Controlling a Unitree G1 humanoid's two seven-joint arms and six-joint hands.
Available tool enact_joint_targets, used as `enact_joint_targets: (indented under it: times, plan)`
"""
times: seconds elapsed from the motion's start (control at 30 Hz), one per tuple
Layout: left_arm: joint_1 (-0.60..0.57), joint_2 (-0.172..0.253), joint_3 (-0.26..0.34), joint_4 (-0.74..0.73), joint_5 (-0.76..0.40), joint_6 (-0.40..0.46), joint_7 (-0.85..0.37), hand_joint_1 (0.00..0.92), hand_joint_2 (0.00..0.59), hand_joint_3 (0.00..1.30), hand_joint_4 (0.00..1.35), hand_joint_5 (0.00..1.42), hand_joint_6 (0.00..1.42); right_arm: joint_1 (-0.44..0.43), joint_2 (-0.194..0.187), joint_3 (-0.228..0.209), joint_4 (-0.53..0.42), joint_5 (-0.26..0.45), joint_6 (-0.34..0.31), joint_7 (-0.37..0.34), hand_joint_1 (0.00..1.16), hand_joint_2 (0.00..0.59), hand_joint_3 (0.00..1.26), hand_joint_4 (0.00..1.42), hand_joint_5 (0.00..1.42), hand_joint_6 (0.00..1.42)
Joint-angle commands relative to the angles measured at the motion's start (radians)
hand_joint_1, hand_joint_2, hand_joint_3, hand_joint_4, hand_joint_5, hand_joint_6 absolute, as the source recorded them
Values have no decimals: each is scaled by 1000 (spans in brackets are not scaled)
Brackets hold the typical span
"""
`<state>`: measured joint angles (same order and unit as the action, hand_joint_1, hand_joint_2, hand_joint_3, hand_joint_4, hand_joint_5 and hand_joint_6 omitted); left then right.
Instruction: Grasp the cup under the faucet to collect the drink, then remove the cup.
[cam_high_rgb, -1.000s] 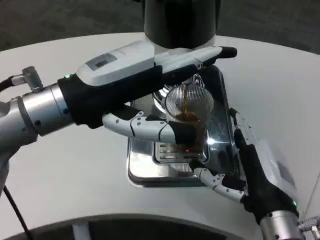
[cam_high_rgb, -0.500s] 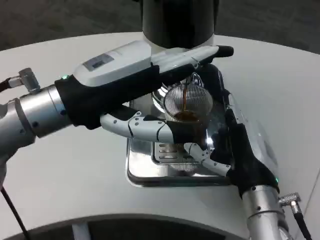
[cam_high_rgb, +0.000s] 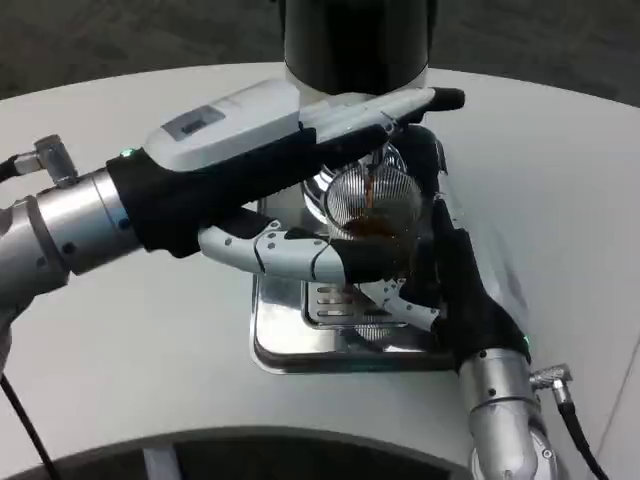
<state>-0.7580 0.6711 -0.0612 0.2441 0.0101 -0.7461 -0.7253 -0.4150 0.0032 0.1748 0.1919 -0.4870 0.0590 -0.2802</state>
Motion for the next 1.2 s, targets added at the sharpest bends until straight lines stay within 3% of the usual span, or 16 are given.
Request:
enact_joint_targets:
  times: [0.03,0.57,0.93,1.2]
  plan:
    - [22,27,-8,21,27,8,-11,0,144,0,0,70,55,-19,14,0,47,23,-35,-25,690,207,0,0,0,42]
    - [15,19,-10,36,24,8,-7,0,146,0,0,70,56,-55,14,6,129,55,-96,-34,729,205,0,22,26,88]
    - [48,-41,105,35,-55,-5,132,0,193,0,0,70,56,-78,15,11,163,58,-120,-32,761,211,0,72,58,122]
    - [69,-40,137,34,-53,0,156,0,202,0,0,74,56,-116,25,5,221,71,-146,-53,795,210,7,137,111,164]
